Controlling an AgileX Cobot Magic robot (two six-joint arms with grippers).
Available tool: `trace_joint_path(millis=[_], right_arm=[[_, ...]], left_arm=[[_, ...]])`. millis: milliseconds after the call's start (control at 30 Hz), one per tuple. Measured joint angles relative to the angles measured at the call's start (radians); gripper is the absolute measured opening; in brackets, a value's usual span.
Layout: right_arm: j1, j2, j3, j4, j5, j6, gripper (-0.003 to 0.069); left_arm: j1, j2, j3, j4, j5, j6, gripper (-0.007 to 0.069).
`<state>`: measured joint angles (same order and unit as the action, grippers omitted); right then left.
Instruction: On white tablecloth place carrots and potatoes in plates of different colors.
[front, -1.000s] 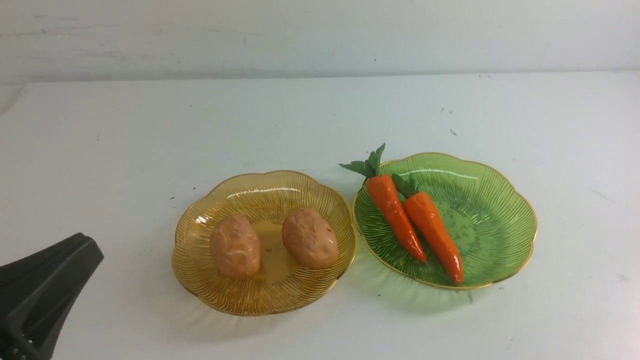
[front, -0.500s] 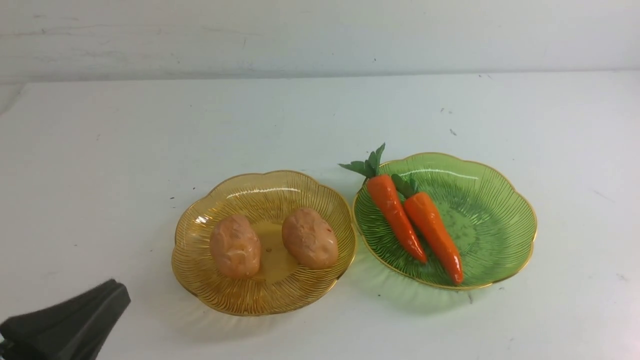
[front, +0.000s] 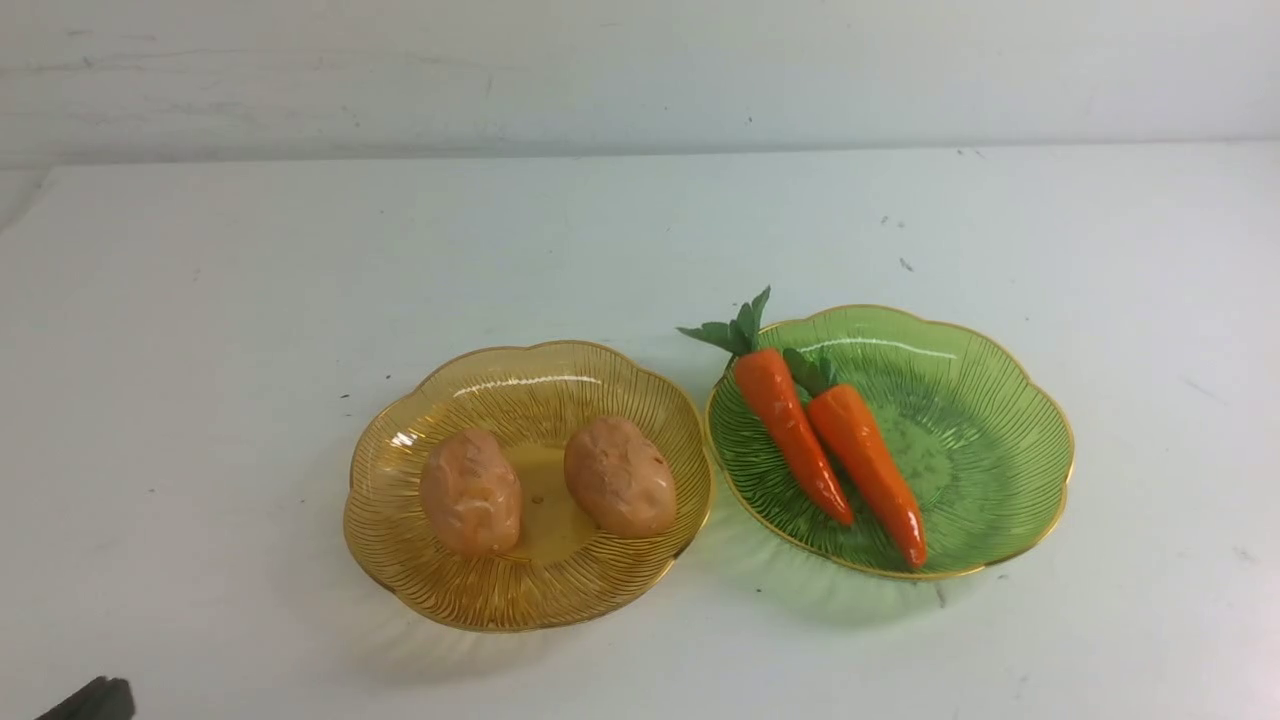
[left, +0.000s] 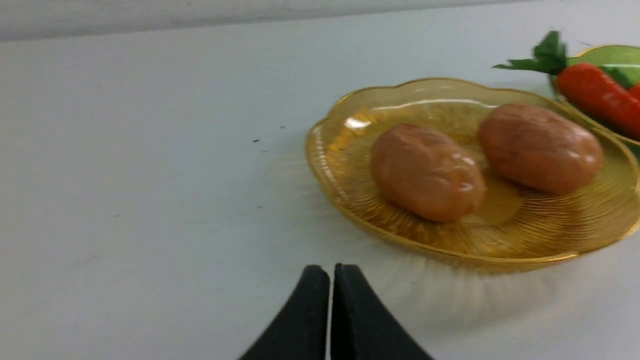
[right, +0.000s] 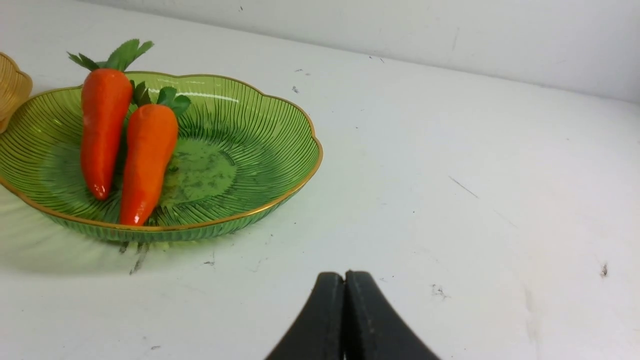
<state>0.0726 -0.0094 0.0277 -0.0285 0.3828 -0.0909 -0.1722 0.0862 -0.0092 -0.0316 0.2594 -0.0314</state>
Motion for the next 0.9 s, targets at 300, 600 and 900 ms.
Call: trace_joint_path(millis=[300,600,900], right_arm=[[0.0,0.0,0.0,0.0,0.0,0.0,-0.0015],[0.0,0.0,0.0,0.0,0.0,0.0,-0.0015],[0.0,0.0,0.0,0.0,0.0,0.0,-0.0015]], left_arm=[[0.168,-0.097,0.037,0.007,0.077,0.009,-0.0003],[0.172,-0.099,0.037,0.013,0.122,0.009,-0.0003],[0.172,-0.099,0.037,0.013,0.122,0.009,-0.0003]])
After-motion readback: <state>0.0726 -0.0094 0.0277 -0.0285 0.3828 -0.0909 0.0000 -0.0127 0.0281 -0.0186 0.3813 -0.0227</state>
